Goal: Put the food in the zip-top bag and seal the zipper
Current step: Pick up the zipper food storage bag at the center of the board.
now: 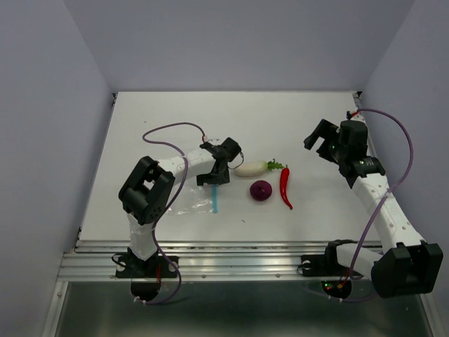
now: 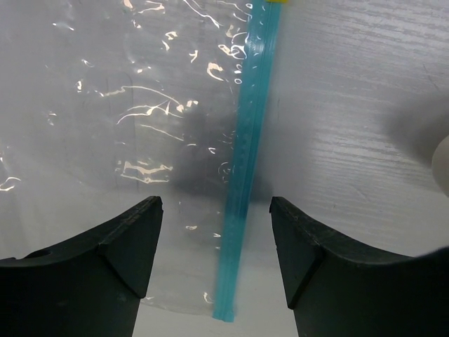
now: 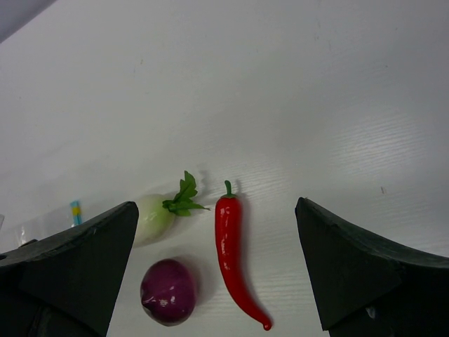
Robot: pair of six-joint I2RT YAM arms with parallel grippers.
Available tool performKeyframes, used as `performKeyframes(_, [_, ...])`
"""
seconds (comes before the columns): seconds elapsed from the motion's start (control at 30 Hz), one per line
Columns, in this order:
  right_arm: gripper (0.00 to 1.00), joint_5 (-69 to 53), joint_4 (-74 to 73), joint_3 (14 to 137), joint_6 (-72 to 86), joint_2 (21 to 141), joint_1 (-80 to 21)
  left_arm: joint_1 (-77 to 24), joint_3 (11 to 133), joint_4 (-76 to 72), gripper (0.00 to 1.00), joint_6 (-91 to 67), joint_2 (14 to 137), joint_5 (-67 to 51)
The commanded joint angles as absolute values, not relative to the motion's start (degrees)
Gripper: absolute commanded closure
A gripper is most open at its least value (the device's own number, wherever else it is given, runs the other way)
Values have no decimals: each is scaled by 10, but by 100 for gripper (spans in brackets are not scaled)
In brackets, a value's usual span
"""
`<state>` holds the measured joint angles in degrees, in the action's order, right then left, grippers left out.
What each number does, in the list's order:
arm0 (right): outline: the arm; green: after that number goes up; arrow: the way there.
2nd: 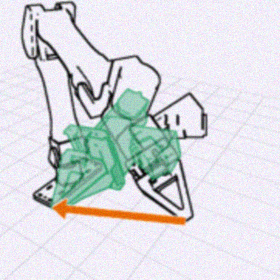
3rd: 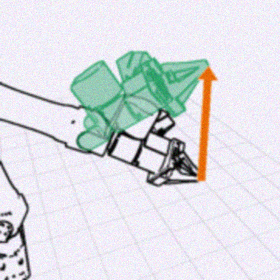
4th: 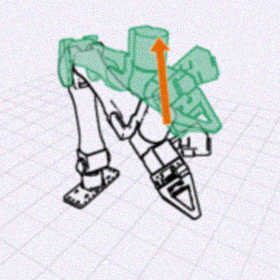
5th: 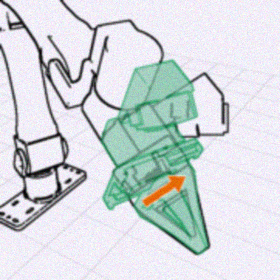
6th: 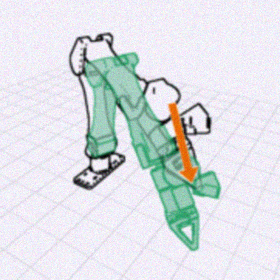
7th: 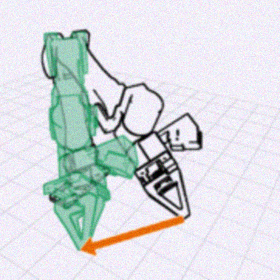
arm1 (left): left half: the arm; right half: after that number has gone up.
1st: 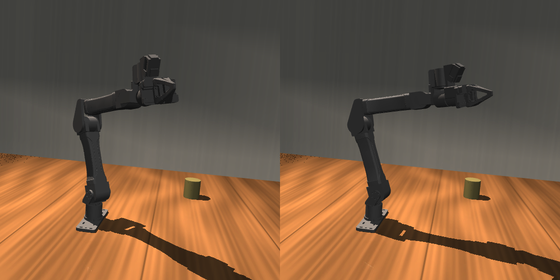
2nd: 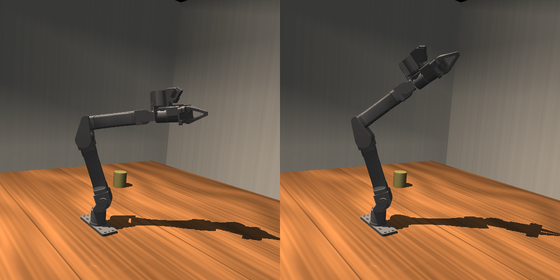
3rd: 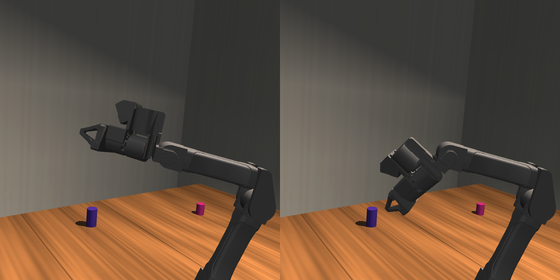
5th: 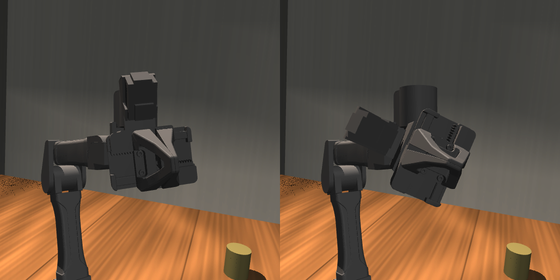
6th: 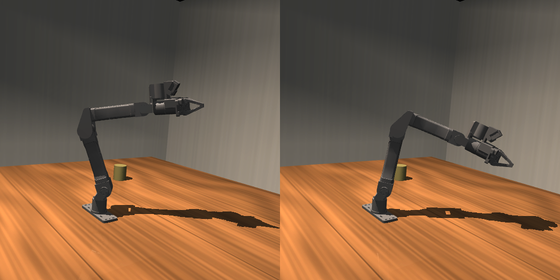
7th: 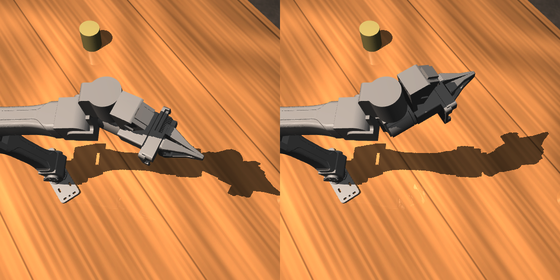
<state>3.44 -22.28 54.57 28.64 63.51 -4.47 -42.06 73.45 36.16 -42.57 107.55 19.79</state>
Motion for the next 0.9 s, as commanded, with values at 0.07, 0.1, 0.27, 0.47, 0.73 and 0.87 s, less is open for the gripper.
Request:
performKeyframes(0.07, [0,32,-200,543,277,631,-44,-425,722,365,29,-438,1077,214])
performKeyframes(0.1, [0,32,-200,543,277,632,-44,-425,722,364,30,-439,1076,214])
performKeyframes(0.27, [0,25,-201,544,275,632,-44,-425,718,360,34,-440,1079,213])
performKeyframes(0.47, [0,25,-202,544,273,631,-44,-425,713,356,40,-443,1078,214])
performKeyframes(0.73, [0,24,-209,548,273,641,-44,-425,693,335,41,-449,1068,207])
performKeyframes(0.87, [0,22,-213,551,272,646,-44,-425,686,329,44,-453,1066,211])
